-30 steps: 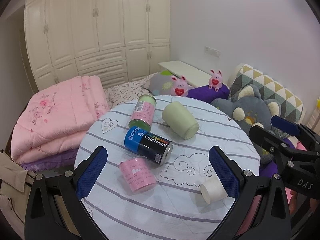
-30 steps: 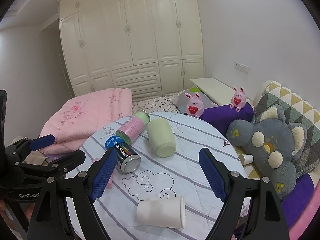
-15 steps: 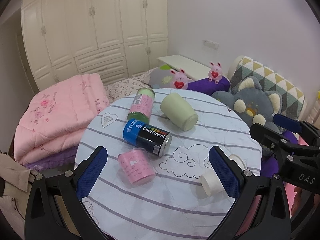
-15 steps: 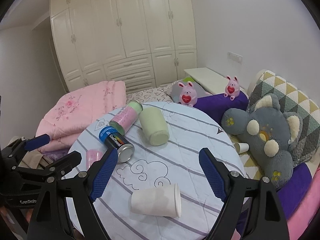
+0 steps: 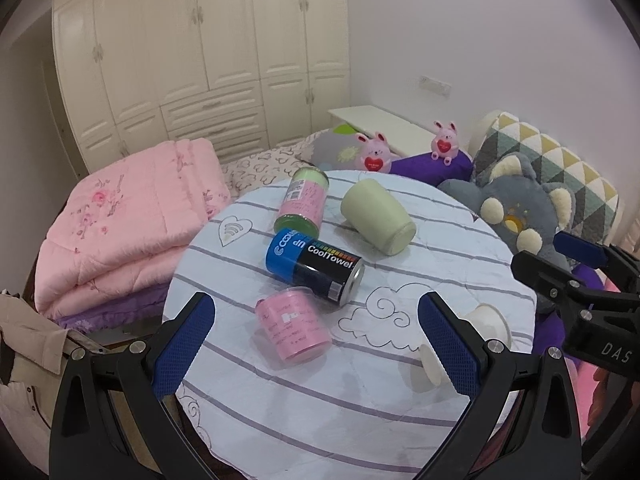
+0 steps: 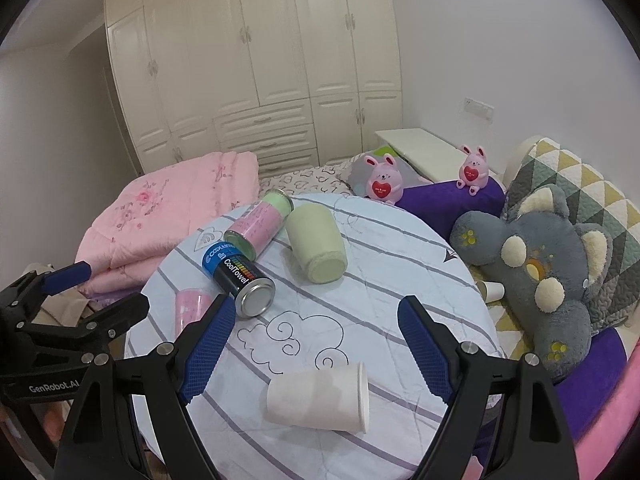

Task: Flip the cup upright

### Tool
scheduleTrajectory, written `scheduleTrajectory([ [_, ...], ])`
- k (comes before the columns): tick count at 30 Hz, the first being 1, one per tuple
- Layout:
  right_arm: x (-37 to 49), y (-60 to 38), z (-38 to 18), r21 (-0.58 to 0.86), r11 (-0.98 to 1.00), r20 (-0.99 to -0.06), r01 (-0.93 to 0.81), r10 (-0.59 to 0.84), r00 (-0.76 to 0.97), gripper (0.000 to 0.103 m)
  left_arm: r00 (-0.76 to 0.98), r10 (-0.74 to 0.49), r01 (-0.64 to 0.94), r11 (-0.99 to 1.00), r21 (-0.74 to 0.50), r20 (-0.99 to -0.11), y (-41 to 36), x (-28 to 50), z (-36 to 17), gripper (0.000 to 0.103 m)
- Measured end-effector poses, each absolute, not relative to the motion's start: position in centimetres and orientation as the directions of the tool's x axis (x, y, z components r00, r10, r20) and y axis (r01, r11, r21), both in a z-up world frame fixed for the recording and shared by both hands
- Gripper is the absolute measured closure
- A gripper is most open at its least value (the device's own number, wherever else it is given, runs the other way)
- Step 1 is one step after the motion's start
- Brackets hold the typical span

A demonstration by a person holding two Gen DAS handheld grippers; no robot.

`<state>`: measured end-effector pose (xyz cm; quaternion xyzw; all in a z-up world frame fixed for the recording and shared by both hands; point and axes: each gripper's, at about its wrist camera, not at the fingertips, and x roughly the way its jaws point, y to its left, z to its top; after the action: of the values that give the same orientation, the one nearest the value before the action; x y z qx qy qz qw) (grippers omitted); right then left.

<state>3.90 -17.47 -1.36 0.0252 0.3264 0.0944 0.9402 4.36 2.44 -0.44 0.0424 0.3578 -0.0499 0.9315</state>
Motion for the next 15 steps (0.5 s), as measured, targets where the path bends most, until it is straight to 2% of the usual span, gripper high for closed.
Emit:
scheduleTrajectory([
  [7, 4.6, -17.6, -1.9, 0.113, 0.98, -0.631, -0.161, 0.196, 0.751, 0.019, 0.722, -0.056, 0.107, 0.994, 0.032, -0.69, 3.4, 5.1, -1.3, 0.0],
  [15, 7.2, -16.2, -2.5, 0.108, 0.965, -0.667, -0.241, 0.25, 0.702, 0.019, 0.703, -0.032, 0.065, 0.998, 0.02, -0.711, 5.0, 6.0, -2.3, 0.0],
])
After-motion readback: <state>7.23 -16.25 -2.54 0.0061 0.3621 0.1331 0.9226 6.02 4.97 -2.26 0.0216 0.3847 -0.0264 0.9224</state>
